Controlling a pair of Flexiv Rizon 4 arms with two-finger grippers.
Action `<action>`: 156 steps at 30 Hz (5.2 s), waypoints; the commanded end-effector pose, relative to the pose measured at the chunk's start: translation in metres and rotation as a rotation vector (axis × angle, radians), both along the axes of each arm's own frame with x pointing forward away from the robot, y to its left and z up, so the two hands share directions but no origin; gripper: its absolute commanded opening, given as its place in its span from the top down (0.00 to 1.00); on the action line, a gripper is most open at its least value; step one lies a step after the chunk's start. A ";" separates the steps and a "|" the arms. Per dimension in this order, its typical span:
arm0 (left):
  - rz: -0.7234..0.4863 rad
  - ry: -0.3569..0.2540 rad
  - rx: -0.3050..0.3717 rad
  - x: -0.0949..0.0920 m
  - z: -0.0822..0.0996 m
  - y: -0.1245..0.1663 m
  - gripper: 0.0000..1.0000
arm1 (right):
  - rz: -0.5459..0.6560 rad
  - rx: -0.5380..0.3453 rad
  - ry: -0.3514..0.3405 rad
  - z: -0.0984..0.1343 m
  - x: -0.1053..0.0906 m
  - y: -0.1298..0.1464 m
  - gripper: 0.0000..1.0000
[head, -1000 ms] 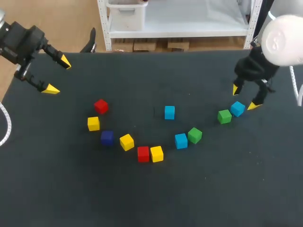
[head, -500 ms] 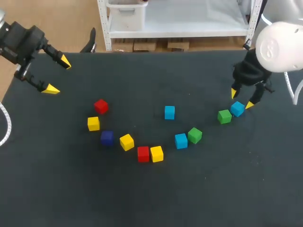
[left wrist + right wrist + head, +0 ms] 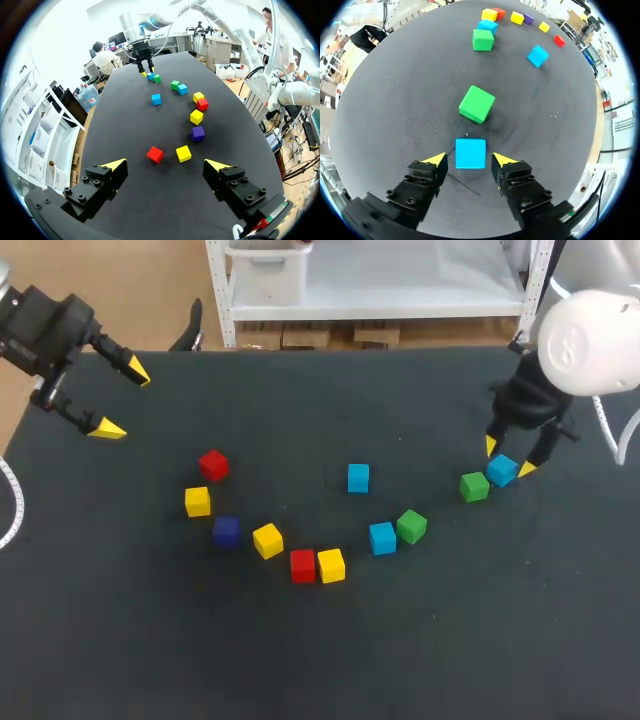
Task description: Place the blue cubes, place green cubes on the blue cubes, place the yellow cubes on the green cubes, then place the red cubes on the yellow cubes, and place purple cube on the red cubes.
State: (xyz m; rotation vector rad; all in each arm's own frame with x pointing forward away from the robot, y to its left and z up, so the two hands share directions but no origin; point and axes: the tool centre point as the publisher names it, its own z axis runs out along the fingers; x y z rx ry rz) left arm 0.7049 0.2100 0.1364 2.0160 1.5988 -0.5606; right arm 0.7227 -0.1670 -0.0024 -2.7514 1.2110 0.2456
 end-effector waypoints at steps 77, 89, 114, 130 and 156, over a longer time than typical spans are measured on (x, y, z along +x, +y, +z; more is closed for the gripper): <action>-0.001 -0.003 -0.001 -0.001 0.000 0.001 0.00 | -0.896 -0.013 0.049 0.016 -0.026 0.147 1.00; -0.001 -0.003 -0.001 -0.001 0.000 0.001 0.00 | -0.849 -0.004 0.052 0.013 -0.032 0.154 1.00; -0.001 -0.003 -0.001 -0.001 0.000 0.001 0.00 | -0.800 -0.039 0.053 0.006 -0.032 0.169 1.00; -0.001 -0.003 -0.001 -0.001 0.000 0.001 0.00 | -0.798 -0.050 0.041 0.001 -0.025 0.167 1.00; -0.001 -0.003 -0.001 -0.001 0.000 0.001 0.00 | -0.793 -0.051 0.051 -0.003 -0.022 0.167 1.00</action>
